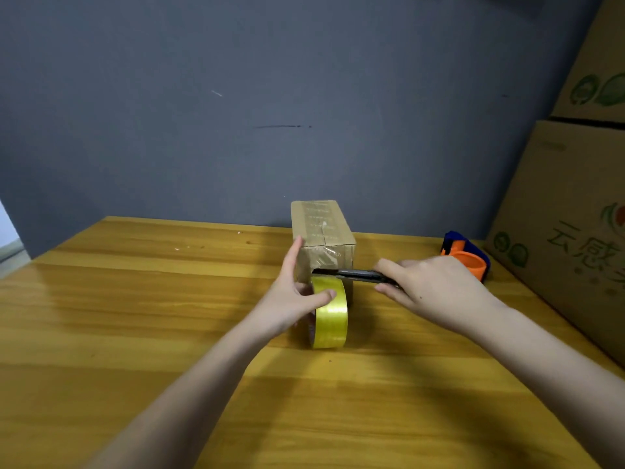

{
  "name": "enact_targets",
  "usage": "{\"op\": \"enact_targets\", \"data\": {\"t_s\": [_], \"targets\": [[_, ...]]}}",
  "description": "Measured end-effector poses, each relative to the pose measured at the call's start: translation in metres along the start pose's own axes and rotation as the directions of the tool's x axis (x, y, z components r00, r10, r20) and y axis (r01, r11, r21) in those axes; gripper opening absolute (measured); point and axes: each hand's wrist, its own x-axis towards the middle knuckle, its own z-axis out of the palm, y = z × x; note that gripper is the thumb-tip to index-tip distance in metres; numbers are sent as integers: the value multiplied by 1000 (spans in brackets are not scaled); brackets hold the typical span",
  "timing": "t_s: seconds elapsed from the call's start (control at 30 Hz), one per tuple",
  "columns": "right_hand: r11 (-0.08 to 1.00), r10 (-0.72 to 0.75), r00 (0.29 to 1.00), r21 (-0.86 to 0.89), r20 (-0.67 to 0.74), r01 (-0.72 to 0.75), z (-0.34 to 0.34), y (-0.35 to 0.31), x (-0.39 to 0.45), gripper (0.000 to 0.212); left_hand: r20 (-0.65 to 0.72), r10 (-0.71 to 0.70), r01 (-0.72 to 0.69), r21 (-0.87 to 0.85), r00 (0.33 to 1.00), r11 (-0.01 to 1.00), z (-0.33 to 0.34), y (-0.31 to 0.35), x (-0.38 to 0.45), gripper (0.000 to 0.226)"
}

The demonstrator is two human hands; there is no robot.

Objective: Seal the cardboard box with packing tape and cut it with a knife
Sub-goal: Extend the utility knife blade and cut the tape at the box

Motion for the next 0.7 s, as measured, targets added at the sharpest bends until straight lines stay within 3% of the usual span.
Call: {"op": "enact_targets", "data": {"t_s": [0.13, 0.33, 0.7], "targets": [[996, -73, 995, -63, -61, 69, 5, -4, 5, 45, -2, 27, -27, -4, 1000, 1000, 1, 1, -2, 97], [987, -70, 989, -154, -130, 49, 8, -5, 8, 38, -5, 42, -42, -3, 999, 999, -2, -5, 2, 100], [974, -104, 989, -210, -108, 80, 6, -8, 9, 25, 9, 43, -43, -21, 999, 999, -1, -7, 4, 100]]}}
